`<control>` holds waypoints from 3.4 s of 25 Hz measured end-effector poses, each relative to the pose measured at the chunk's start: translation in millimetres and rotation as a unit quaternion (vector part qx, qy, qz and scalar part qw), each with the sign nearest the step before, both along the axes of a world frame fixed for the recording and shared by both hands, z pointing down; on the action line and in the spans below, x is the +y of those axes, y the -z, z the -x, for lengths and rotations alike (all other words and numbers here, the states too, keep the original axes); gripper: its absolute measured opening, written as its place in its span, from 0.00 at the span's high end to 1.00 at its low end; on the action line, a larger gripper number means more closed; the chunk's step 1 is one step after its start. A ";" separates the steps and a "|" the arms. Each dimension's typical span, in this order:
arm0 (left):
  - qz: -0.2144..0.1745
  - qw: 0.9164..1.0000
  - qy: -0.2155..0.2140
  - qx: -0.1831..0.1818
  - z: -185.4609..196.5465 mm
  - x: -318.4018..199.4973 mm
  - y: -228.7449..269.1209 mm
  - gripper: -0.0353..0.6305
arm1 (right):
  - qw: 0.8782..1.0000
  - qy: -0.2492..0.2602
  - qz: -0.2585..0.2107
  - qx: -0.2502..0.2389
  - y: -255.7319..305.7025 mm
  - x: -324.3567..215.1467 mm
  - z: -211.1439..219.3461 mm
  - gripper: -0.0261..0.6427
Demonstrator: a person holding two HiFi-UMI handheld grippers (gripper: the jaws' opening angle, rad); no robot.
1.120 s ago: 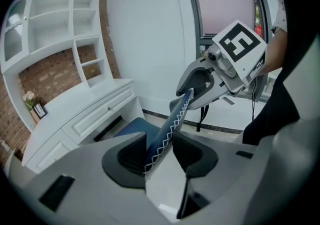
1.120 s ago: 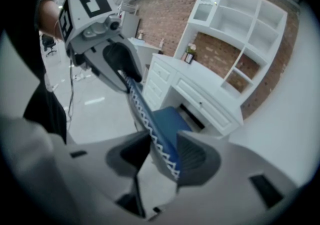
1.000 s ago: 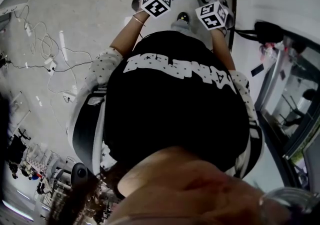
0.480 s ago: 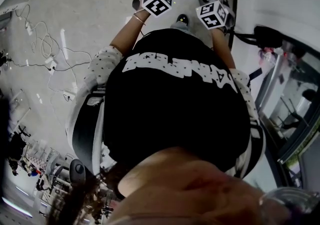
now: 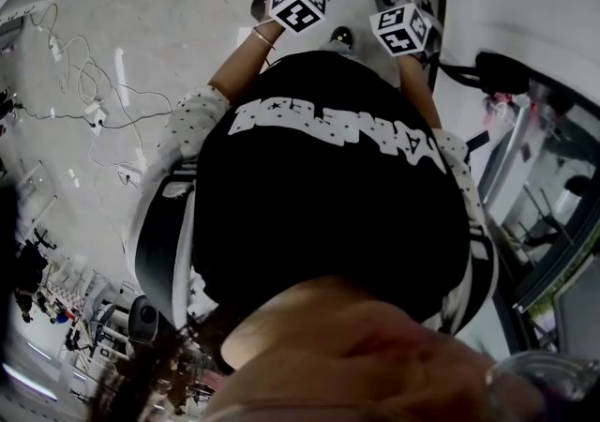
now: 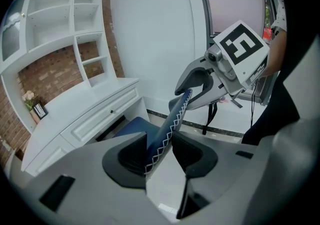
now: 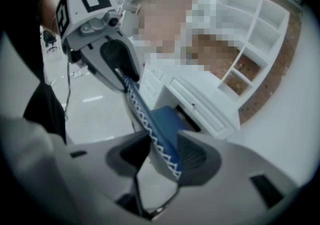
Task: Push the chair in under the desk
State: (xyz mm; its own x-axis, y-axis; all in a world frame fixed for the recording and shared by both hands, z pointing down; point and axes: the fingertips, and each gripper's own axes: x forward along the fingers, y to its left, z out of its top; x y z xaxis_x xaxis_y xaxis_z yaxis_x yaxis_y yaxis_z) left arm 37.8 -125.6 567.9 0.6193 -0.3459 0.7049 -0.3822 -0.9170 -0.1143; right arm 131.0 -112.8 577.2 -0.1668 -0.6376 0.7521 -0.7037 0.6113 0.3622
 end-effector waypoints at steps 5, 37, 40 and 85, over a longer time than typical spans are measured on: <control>0.000 1.000 0.002 -0.002 -3.6 -2.9 0.0 0.66 | 1.000 0.005 -0.007 -0.003 -1.9 -2.1 -1.7 0.70; -0.005 1.000 0.027 -0.008 -21.8 -36.1 -3.6 0.66 | 0.998 0.051 -0.018 -0.011 -1.1 -39.4 -20.7 0.70; -0.006 1.000 0.030 -0.009 -22.0 -41.7 -4.5 0.66 | 0.998 0.052 -0.022 -0.015 -0.9 -45.2 -20.7 0.70; -0.011 0.998 0.056 -0.024 -23.2 -76.3 -3.7 0.64 | 0.994 0.096 -0.041 -0.021 1.4 -78.6 -21.6 0.70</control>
State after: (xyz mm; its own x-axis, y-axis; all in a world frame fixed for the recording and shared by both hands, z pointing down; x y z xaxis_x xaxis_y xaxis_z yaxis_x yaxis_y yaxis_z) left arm 61.0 -201.9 571.5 0.5420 -0.4269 0.7239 -0.4756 -0.8660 -0.1547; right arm 152.5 -191.4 575.8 -0.3214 -0.6495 0.6891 -0.5919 0.7058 0.3891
